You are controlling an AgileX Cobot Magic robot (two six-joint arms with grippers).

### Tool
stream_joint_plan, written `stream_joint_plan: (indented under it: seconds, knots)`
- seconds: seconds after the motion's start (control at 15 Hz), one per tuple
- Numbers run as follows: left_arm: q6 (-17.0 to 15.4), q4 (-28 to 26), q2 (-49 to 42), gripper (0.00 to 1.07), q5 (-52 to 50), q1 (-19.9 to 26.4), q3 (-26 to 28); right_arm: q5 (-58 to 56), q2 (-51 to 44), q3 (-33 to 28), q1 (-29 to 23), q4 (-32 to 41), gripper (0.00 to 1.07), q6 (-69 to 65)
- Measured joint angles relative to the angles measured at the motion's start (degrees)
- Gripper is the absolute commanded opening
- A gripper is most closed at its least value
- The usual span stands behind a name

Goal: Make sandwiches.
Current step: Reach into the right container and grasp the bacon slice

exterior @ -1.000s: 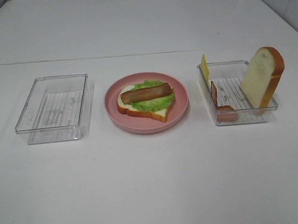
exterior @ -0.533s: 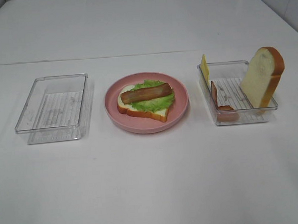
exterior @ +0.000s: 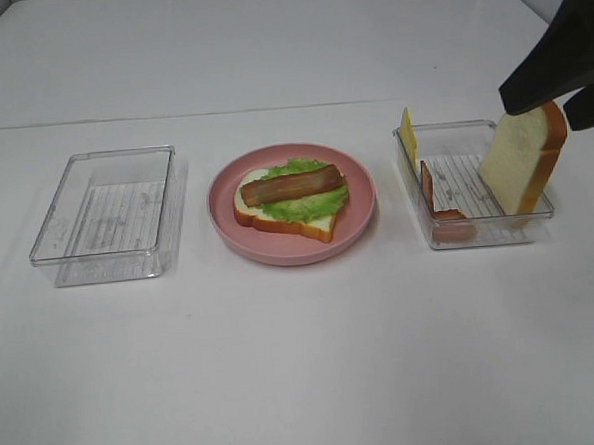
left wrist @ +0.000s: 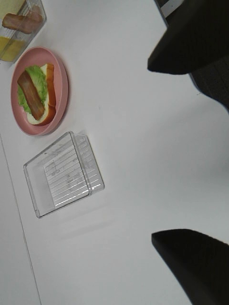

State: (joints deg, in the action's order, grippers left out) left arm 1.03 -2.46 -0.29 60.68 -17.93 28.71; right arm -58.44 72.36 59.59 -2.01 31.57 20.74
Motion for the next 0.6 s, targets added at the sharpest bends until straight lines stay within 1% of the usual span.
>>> stream_joint_plan:
  seconds: [0.07,0.2,0.4,0.47,0.6]
  knots:
    - [0.0,0.0,0.0,0.84,0.0,0.0,0.0,-1.5,6.2,4.3,0.0,0.0,0.65,0.5]
    - [0.0,0.0,0.0,0.84,0.0,0.0,0.0,-3.0,11.8,7.8,0.0,0.0,0.65,0.1]
    - [0.0,0.0,0.0,0.84,0.0,0.0,0.0,-5.6,18.1,12.8,0.0,0.0,0.65,-1.4]
    - [0.0,0.0,0.0,0.84,0.0,0.0,0.0,-5.7,19.1,13.7,-0.2,-0.2,0.65,-1.8]
    - [0.0,0.0,0.0,0.84,0.0,0.0,0.0,-6.4,23.1,18.3,-4.5,-6.4,0.65,-6.1]
